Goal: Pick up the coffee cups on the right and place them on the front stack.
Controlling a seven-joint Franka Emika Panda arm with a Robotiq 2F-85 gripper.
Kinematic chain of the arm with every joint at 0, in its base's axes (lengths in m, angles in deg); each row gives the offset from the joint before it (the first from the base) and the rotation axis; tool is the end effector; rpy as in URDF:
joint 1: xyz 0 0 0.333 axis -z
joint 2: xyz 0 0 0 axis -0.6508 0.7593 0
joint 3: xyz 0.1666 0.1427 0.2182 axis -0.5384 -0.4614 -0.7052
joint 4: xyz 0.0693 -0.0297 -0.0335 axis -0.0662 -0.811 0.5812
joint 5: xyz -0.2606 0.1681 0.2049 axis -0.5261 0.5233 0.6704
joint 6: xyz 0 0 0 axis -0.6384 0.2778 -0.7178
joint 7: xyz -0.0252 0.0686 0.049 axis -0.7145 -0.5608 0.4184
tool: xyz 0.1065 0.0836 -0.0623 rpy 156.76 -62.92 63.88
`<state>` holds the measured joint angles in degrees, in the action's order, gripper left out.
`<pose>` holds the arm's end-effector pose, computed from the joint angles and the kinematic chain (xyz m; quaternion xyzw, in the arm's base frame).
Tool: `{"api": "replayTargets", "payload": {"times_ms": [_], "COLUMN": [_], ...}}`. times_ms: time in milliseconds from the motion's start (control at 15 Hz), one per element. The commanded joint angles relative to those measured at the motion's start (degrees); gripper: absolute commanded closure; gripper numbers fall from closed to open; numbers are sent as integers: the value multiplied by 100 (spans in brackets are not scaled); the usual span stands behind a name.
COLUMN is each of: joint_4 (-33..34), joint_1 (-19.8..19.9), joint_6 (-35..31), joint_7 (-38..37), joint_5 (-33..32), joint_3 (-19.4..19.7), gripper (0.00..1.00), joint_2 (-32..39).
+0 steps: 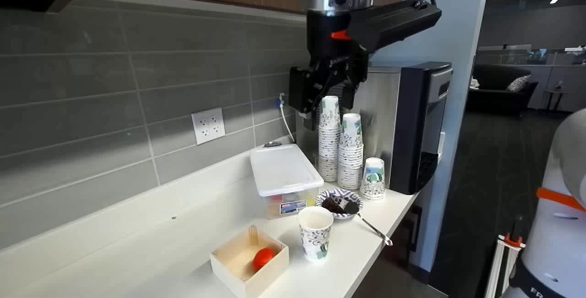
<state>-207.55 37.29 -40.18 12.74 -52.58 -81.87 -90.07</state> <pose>0.2876 0.1779 0.4833 0.9849 -0.0343 0.1259 0.1134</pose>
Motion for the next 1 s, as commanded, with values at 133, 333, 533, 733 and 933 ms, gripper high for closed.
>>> {"api": "replayTargets", "payload": {"times_ms": [133, 333, 533, 733, 933], "joint_4": [11, 11, -58, -181, -253], "joint_1": [-131, -131, -14, 269, 564], "joint_6": [11, 11, -140, -381, -561], "joint_7": [-84, -84, -236, -571, -607], "joint_5": [-96, -96, -170, -151, -92], "joint_3": [100, 100, 94, 449, 1058], "gripper": [0, 0, 0, 0, 0], "joint_2": [51, 51, -24, -217, -306]}}
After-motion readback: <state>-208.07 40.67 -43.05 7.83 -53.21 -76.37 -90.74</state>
